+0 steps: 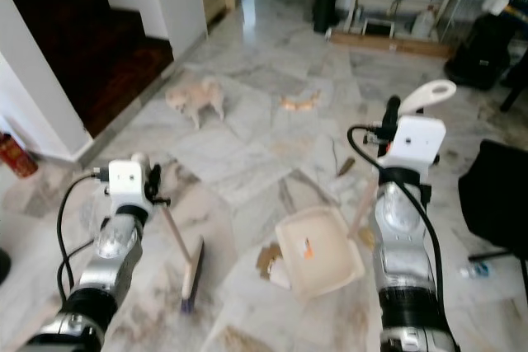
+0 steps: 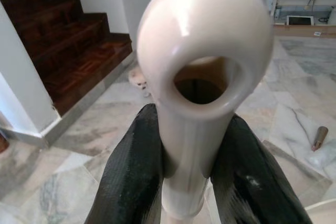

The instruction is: Sweep floor

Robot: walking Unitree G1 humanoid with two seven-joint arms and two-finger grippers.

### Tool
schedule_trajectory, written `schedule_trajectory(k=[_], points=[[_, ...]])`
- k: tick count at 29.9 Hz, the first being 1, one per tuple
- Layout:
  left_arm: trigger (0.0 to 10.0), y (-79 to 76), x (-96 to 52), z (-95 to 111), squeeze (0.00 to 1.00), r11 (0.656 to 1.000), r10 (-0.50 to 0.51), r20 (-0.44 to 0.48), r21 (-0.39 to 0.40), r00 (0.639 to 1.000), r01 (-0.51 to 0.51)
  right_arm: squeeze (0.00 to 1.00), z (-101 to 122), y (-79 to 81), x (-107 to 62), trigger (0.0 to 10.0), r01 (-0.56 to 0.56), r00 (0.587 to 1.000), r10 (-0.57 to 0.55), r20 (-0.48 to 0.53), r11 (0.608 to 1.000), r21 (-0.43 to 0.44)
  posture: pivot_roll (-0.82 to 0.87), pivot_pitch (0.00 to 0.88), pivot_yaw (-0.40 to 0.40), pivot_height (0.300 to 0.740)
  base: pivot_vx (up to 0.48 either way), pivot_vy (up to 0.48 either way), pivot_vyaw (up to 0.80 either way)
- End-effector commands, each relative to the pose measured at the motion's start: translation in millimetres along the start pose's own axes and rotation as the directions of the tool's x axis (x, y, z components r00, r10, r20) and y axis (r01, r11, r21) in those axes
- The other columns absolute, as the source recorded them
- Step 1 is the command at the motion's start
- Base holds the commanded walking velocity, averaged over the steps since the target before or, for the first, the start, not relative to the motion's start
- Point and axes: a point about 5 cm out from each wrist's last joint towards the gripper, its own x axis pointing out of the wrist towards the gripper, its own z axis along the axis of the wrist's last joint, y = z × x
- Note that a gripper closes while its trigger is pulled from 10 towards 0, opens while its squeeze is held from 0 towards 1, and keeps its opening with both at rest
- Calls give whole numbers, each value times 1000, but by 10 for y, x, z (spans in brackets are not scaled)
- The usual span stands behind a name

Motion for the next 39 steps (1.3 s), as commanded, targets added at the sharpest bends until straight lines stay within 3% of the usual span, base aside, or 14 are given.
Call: schedule_trajectory(k=[1, 26, 39], points=[[10000, 30, 39, 96, 0, 1000, 4, 45, 10, 999, -4, 0, 85, -14, 22, 10000, 17, 999, -18, 34, 1000, 22, -33, 6, 30, 740, 0, 0, -800], [10000, 28, 56, 129, 0, 1000, -9, 54, -8, 998, 10, 0, 80, 82, 4, 10000, 2, 1000, -4, 30, 999, 41, -24, 7, 39, 740, 0, 0, -789], [10000, 98, 66, 154, 0, 1000, 19, 60, -15, 998, -19, 0, 9, 125, -37, 10000, -17, 1000, 17, 6, 999, 41, -16, 36, 39, 740, 0, 53, -36]])
